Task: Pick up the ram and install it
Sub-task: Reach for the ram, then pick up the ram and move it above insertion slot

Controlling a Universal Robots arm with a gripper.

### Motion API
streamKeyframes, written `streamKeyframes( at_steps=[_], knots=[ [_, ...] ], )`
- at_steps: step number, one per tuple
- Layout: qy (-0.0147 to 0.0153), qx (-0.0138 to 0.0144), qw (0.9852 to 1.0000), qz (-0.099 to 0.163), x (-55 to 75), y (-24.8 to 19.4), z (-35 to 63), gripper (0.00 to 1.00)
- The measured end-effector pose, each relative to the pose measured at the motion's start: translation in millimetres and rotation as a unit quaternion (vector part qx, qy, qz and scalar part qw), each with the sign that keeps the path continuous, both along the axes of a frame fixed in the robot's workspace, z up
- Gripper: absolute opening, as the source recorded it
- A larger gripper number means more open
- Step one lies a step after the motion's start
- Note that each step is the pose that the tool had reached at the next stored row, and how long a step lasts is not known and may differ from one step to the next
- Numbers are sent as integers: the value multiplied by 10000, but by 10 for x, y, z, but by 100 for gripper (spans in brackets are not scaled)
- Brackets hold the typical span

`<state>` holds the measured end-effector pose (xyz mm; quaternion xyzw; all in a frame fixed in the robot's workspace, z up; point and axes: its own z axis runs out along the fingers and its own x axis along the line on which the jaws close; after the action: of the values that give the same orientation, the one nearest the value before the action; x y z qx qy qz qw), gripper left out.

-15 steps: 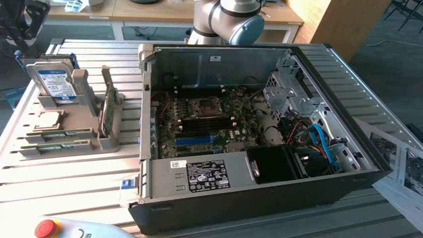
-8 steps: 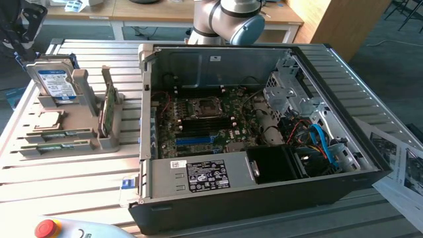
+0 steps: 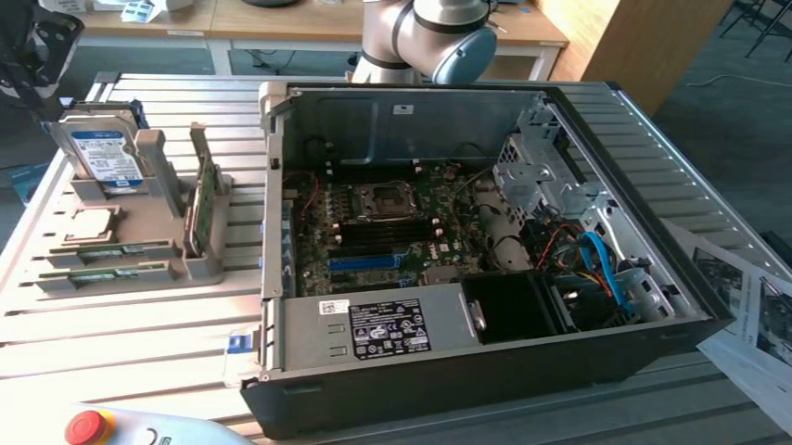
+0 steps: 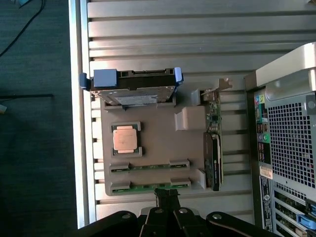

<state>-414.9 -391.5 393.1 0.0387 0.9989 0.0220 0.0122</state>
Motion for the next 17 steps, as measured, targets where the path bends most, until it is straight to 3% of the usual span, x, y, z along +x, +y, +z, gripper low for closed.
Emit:
streamKeyframes(
  at_steps=[17],
  knots=[
    [0, 0, 10000, 58, 0, -1, 0, 10]
  ],
)
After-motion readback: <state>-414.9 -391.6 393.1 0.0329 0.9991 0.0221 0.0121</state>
